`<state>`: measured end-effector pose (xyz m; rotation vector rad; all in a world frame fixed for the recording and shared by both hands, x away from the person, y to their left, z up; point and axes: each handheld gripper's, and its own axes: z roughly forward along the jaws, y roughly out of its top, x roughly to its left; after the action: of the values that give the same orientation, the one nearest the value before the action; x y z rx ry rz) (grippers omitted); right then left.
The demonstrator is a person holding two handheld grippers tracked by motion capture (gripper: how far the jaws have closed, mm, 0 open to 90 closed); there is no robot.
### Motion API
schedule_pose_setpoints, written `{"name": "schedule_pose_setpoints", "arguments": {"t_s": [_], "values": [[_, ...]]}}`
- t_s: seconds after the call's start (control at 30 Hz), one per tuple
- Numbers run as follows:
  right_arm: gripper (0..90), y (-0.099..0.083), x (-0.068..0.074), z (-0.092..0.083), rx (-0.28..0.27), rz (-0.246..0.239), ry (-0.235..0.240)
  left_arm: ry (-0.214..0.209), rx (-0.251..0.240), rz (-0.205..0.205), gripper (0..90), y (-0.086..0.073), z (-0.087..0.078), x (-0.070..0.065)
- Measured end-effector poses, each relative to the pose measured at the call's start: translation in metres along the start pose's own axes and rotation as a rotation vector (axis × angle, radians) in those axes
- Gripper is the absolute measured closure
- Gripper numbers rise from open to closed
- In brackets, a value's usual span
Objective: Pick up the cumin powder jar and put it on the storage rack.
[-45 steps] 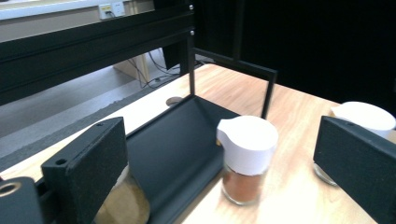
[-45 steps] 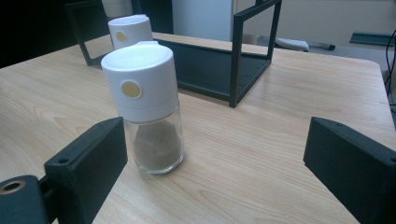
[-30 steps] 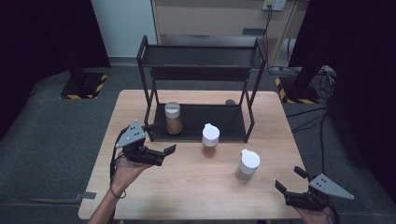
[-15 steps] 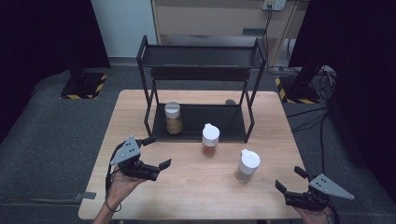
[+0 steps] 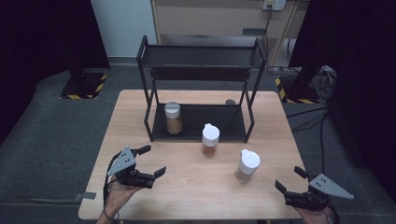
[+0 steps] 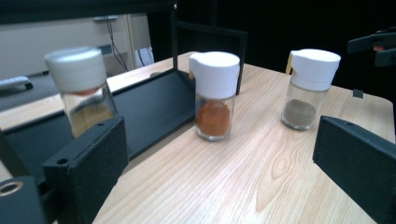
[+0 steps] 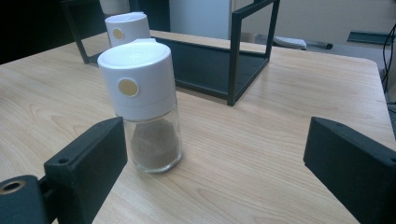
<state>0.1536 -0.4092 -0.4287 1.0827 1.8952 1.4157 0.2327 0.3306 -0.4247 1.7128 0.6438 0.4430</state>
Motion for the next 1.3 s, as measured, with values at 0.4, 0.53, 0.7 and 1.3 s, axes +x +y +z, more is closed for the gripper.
{"name": "schedule_pose_setpoints", "arguments": {"t_s": [0.4,0.53,0.7,1.3], "values": [[6.6,0.0,0.0,0.0,-0.001,0.0,-0.001,0.044,0.02,-0.015,2.5,-0.023,-0.005,0.003],[6.6,0.0,0.0,0.0,0.0,-0.003,0.002,0.056,0.023,-0.017,2.3,-0.029,-0.008,0.004],[6.6,0.0,-0.001,0.0,-0.004,-0.001,0.006,0.085,0.036,-0.005,2.1,-0.036,-0.011,0.002],[6.6,0.0,-0.001,0.0,-0.003,-0.001,0.012,0.065,0.046,0.005,1.7,-0.04,-0.011,0.006]]}}
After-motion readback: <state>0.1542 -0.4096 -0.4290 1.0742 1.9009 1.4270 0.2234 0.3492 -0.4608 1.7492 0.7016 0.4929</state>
